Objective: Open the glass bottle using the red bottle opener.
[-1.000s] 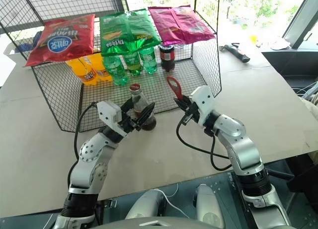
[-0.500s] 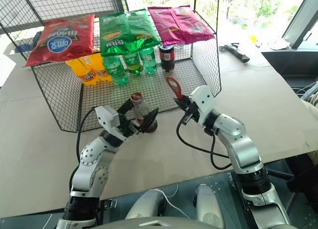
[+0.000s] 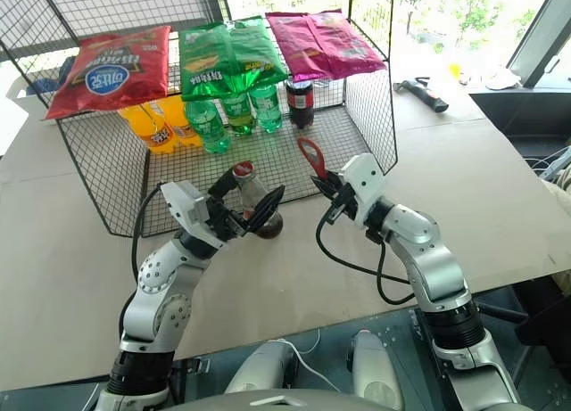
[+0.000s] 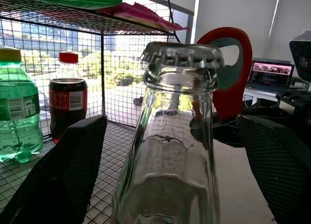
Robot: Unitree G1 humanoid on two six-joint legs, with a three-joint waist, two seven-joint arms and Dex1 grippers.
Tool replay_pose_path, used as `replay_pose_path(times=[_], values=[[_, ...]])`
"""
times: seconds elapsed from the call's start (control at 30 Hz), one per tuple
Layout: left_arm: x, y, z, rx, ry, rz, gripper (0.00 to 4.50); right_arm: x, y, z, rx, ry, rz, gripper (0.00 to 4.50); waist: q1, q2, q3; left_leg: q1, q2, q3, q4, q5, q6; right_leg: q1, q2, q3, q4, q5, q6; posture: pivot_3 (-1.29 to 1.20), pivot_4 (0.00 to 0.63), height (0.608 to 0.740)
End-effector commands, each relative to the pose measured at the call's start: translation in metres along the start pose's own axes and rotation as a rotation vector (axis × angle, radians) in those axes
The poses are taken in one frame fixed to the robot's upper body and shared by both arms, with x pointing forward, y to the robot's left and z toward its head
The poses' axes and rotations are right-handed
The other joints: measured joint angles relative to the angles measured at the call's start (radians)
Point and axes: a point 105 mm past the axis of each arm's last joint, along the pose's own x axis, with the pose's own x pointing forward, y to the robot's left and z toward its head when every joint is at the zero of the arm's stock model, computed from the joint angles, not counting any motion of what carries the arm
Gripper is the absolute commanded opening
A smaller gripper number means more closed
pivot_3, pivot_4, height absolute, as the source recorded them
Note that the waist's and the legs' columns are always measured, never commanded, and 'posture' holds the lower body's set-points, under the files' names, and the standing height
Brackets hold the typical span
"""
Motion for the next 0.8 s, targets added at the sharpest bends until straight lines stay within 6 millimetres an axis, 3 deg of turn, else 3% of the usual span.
replay_pose_path(times=[0.03, 0.13, 0.17, 0.27, 0.37, 0.4, 0.8], values=[[0.004, -0.005, 0.014, 0.023, -0.047, -0.034, 4.41, 0.001, 0.000, 0.014, -0.033, -0.056, 0.007, 0.00, 0.000, 0.000, 0.000, 0.000, 0.000, 0.000, 0.000, 0.000, 0.000, 0.000, 0.000, 0.000, 0.000, 0.000, 0.000, 0.00, 0.150, 0.739], [0.004, -0.005, 0.013, 0.021, -0.045, -0.040, 4.41, 0.001, 0.000, 0.014, -0.034, -0.058, 0.006, 0.00, 0.000, 0.000, 0.000, 0.000, 0.000, 0.000, 0.000, 0.000, 0.000, 0.000, 0.000, 0.000, 0.000, 0.000, 0.000, 0.00, 0.150, 0.739], [0.004, -0.005, 0.013, 0.023, -0.044, -0.042, 4.20, 0.001, 0.000, 0.014, -0.034, -0.059, 0.006, 0.00, 0.000, 0.000, 0.000, 0.000, 0.000, 0.000, 0.000, 0.000, 0.000, 0.000, 0.000, 0.000, 0.000, 0.000, 0.000, 0.00, 0.150, 0.739], [0.003, -0.002, 0.012, 0.069, -0.029, -0.041, 3.29, 0.002, 0.000, 0.015, -0.036, -0.060, 0.008, 0.00, 0.000, 0.000, 0.000, 0.000, 0.000, 0.000, 0.000, 0.000, 0.000, 0.000, 0.000, 0.000, 0.000, 0.000, 0.000, 0.00, 0.150, 0.739], [0.002, 0.000, 0.009, 0.115, -0.010, -0.036, 1.84, 0.003, 0.002, 0.016, -0.044, -0.060, 0.019, 0.00, 0.002, 0.000, 0.000, 0.000, 0.000, 0.000, 0.000, 0.000, 0.000, 0.000, 0.000, 0.000, 0.000, 0.000, 0.000, 0.00, 0.150, 0.739], [0.002, 0.001, 0.008, 0.126, -0.002, -0.037, 1.64, 0.003, 0.003, 0.017, -0.052, -0.060, 0.027, 0.00, 0.002, 0.000, 0.000, 0.000, 0.000, 0.000, 0.000, 0.000, 0.000, 0.001, 0.000, 0.000, 0.000, 0.000, 0.000, 0.00, 0.150, 0.739], [-0.005, 0.004, -0.005, 0.137, 0.045, -0.021, 1.51, 0.029, 0.015, 0.037, -0.460, -0.122, 0.053, 0.00, 0.000, 0.000, -0.001, 0.003, 0.000, 0.001, 0.001, 0.000, 0.000, 0.002, 0.000, 0.001, 0.001, 0.000, 0.000, 0.00, 0.150, 0.739]])
